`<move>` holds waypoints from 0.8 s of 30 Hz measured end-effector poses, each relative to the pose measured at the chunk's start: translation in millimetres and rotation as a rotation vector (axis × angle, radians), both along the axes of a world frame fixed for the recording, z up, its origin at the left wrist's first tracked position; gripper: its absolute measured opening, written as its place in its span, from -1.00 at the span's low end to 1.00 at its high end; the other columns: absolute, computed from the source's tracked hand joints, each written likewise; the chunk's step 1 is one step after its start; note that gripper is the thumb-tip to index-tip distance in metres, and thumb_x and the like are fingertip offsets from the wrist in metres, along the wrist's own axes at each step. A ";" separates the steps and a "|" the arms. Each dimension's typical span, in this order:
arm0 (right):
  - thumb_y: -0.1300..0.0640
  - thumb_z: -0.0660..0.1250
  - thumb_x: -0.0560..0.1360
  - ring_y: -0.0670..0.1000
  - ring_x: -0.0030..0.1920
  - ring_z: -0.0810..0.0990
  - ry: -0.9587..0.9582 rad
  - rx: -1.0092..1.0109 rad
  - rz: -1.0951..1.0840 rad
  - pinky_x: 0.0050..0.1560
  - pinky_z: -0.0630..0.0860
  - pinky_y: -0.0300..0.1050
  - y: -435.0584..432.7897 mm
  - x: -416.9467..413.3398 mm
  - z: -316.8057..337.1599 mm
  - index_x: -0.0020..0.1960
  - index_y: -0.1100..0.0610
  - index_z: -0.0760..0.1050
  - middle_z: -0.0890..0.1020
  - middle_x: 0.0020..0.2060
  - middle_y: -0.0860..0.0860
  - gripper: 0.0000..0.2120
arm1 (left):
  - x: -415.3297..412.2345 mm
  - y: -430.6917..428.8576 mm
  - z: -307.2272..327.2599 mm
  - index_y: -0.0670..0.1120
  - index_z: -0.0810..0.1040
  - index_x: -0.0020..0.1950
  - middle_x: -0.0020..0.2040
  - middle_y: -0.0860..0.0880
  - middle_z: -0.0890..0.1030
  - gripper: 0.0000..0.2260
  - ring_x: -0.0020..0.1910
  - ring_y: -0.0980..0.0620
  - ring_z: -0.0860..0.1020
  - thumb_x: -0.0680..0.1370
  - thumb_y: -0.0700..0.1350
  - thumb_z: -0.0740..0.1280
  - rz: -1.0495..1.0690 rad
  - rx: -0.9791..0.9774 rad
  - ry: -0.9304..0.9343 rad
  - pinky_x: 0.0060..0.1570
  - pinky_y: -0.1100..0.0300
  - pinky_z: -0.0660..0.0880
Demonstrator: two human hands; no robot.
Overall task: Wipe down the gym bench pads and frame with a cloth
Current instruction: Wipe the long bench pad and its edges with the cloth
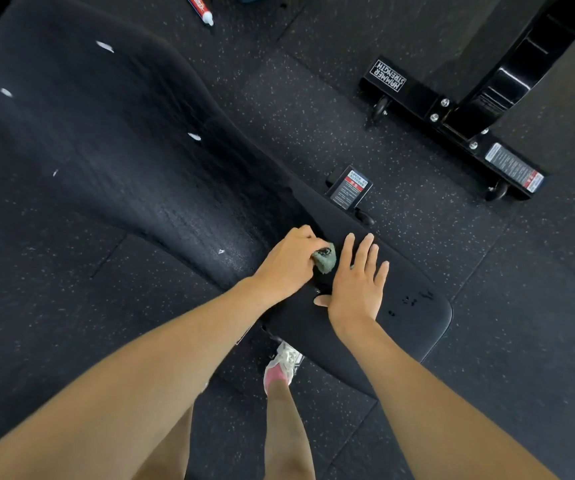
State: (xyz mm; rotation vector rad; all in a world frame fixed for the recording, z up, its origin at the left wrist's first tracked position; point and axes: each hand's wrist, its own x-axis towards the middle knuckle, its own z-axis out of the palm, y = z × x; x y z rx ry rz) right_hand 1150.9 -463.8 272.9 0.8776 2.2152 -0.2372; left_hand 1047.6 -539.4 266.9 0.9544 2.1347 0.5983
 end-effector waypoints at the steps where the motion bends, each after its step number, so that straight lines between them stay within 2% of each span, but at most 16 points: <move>1: -0.19 0.41 0.42 0.23 0.54 -0.23 0.000 0.004 -0.001 0.51 -0.15 0.17 -0.5 -0.5 0.1 0.49 0.20 -0.47 -0.32 0.50 0.26 0.18 | -7.0 -0.9 3.4 -0.14 0.51 0.32 0.13 -0.10 0.46 -0.59 0.14 -0.05 0.41 0.51 -0.40 0.22 0.014 0.023 0.010 0.14 0.07 0.41; 3: -0.17 0.42 0.43 0.24 0.54 -0.23 0.000 0.003 -0.003 0.51 -0.15 0.17 -1.6 -1.7 0.0 0.49 0.22 -0.46 -0.31 0.50 0.27 0.17 | -31.3 -1.4 8.4 -0.15 0.53 0.28 0.12 -0.14 0.48 -0.59 0.13 -0.10 0.43 0.47 -0.41 0.23 0.127 0.054 0.106 0.15 0.07 0.39; 6: -0.16 0.42 0.43 0.24 0.53 -0.25 0.002 -0.014 -0.014 0.50 -0.16 0.19 -1.6 -1.5 0.3 0.49 0.21 -0.46 -0.32 0.50 0.26 0.17 | -83.4 0.9 7.2 -0.18 0.52 0.26 0.14 -0.20 0.47 -0.64 0.15 -0.16 0.43 0.49 -0.37 0.24 0.378 0.000 0.281 0.14 0.07 0.38; 9: -0.15 0.42 0.43 0.23 0.53 -0.26 0.003 -0.031 -0.024 0.49 -0.18 0.20 -0.2 -0.8 0.3 0.48 0.20 -0.48 -0.33 0.50 0.25 0.17 | -106.6 9.9 -2.1 -0.19 0.49 0.28 0.20 -0.20 0.43 -0.68 0.20 -0.16 0.41 0.54 -0.33 0.23 0.493 -0.080 0.309 0.15 0.11 0.37; 13: -0.13 0.42 0.45 0.24 0.53 -0.27 -0.004 -0.034 -0.022 0.48 -0.20 0.20 -0.1 -0.7 0.3 0.49 0.21 -0.47 -0.34 0.49 0.26 0.15 | -63.0 31.0 -7.0 -0.18 0.47 0.30 0.20 -0.16 0.42 -0.65 0.17 -0.13 0.38 0.53 -0.36 0.23 0.506 -0.085 0.316 0.06 0.15 0.36; 16: -0.12 0.42 0.45 0.24 0.53 -0.27 0.007 -0.031 -0.020 0.49 -0.20 0.20 -0.2 -1.2 1.7 0.50 0.22 -0.45 -0.33 0.50 0.26 0.14 | -18.5 40.2 -5.6 -0.16 0.45 0.33 0.19 -0.14 0.42 -0.61 0.17 -0.11 0.35 0.50 -0.36 0.24 0.342 -0.049 0.294 0.06 0.15 0.35; 20: -0.14 0.40 0.46 0.23 0.53 -0.28 -0.003 -0.021 -0.012 0.49 -0.20 0.20 -0.3 -2.2 2.5 0.50 0.22 -0.43 -0.35 0.49 0.26 0.12 | 9.5 39.1 -6.3 -0.17 0.49 0.31 0.14 -0.14 0.45 -0.62 0.15 -0.10 0.40 0.51 -0.37 0.21 0.154 -0.004 0.072 0.11 0.11 0.41; 22: -0.14 0.41 0.45 0.24 0.53 -0.28 0.001 -0.028 -0.023 0.48 -0.20 0.21 -0.6 -1.8 2.4 0.50 0.22 -0.45 -0.35 0.49 0.27 0.14 | -4.7 27.5 -2.8 -0.19 0.54 0.26 0.09 -0.16 0.48 -0.63 0.11 -0.12 0.46 0.48 -0.39 0.24 0.215 0.024 0.040 0.14 0.03 0.44; 24: -0.13 0.42 0.44 0.25 0.53 -0.28 0.017 -0.038 -0.037 0.48 -0.20 0.21 -0.7 -1.1 0.3 0.49 0.22 -0.46 -0.34 0.49 0.27 0.15 | -36.3 12.7 -1.0 -0.19 0.56 0.22 0.05 -0.19 0.50 -0.65 0.07 -0.15 0.49 0.46 -0.37 0.29 0.329 0.038 0.134 0.13 0.04 0.43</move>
